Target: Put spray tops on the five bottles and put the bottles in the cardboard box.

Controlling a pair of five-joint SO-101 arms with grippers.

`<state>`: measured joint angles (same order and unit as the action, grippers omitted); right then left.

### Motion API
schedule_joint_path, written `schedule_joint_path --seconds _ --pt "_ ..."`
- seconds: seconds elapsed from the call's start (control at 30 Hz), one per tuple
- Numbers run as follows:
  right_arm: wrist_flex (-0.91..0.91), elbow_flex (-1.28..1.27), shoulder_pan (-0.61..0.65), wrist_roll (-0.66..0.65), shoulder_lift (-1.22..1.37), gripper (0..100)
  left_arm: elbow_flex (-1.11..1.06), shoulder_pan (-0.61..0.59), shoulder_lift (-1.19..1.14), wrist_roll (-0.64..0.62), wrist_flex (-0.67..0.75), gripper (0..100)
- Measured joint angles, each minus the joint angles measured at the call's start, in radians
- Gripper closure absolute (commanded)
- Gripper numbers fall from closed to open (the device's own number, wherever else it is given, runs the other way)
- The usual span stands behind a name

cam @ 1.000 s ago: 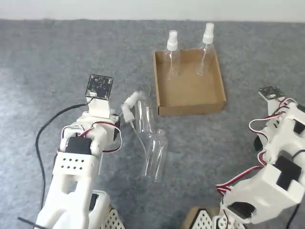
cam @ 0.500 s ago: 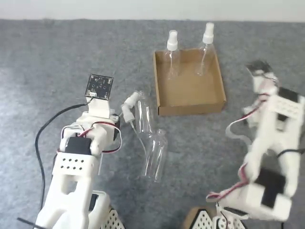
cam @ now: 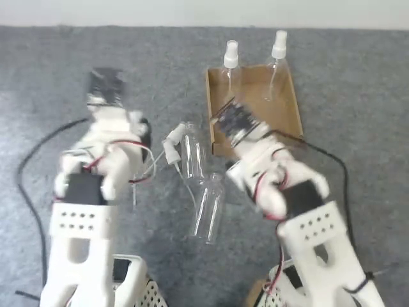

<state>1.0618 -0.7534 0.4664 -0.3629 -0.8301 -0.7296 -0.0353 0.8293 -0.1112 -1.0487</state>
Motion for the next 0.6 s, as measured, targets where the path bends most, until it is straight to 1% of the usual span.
schedule_joint_path --seconds 0.13,0.2,0.27,0.33,0.5,0.6 --pt "-0.123 -0.114 0.173 0.029 -0.025 97.2 0.19 -0.049 0.014 -0.109 -0.086 99" --pt "-0.216 -0.186 0.23 0.032 -0.025 97.2 0.249 -0.091 0.054 -0.158 -0.104 99" --pt "-0.313 -0.249 0.261 0.032 -0.025 97.2 0.273 -0.12 0.11 -0.195 -0.104 99" --pt "-0.377 -0.285 0.272 0.032 -0.025 96.9 0.278 -0.14 0.175 -0.204 -0.107 99" --pt "-0.42 -0.295 0.298 0.032 -0.029 97.2 0.259 -0.143 0.322 -0.216 -0.107 99" --pt "-0.473 -0.301 0.334 0.035 -0.031 98.5 0.199 -0.152 0.37 -0.262 -0.071 99"
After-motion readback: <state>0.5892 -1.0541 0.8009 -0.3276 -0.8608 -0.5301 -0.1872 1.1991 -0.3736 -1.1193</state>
